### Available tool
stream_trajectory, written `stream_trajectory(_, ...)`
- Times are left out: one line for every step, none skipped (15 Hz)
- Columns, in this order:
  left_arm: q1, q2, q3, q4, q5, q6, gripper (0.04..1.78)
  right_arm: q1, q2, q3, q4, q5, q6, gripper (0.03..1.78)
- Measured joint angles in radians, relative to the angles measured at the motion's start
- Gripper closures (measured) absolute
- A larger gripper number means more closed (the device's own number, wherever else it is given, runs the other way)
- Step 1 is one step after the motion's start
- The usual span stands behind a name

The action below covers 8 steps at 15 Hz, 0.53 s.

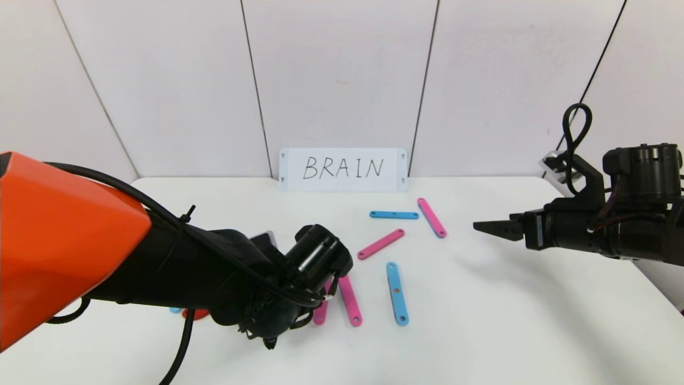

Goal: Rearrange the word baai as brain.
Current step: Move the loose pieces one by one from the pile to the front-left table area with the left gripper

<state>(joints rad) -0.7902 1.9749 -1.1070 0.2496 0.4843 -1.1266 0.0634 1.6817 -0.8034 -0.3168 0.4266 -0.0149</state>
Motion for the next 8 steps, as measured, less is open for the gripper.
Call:
stream_trajectory(0.004,-0.001,-0.001,0.000,0.000,0.001,0.08,0.000,0.000,0.000,0.000,0.000,0.000,0.08)
stream_trajectory(0.009,-0.004,-0.002,-0.001,0.000,0.005,0.08,0.000,0.000,0.001,0.000,0.000,0.000,0.08)
stream_trajectory(0.016,-0.007,-0.003,-0.003,0.000,0.007,0.08,0.000,0.000,0.001,0.000,0.000,0.000,0.08)
stream_trajectory(0.019,-0.012,-0.003,-0.003,-0.001,0.010,0.08,0.000,0.000,0.001,0.000,0.000,0.000,0.08)
stream_trajectory(0.020,-0.019,-0.004,-0.004,-0.001,0.014,0.08,0.001,0.000,0.001,0.000,0.000,0.000,0.08)
stream_trajectory(0.022,-0.030,-0.004,-0.004,-0.001,0.020,0.08,0.001,0.000,0.001,0.000,0.000,0.000,0.08)
stream_trajectory(0.024,-0.044,-0.003,-0.004,-0.002,0.032,0.08,0.001,0.000,0.001,0.000,0.000,0.000,0.08)
stream_trajectory(0.026,-0.060,0.001,-0.004,-0.004,0.051,0.08,0.001,0.000,0.001,0.000,0.000,0.000,0.08)
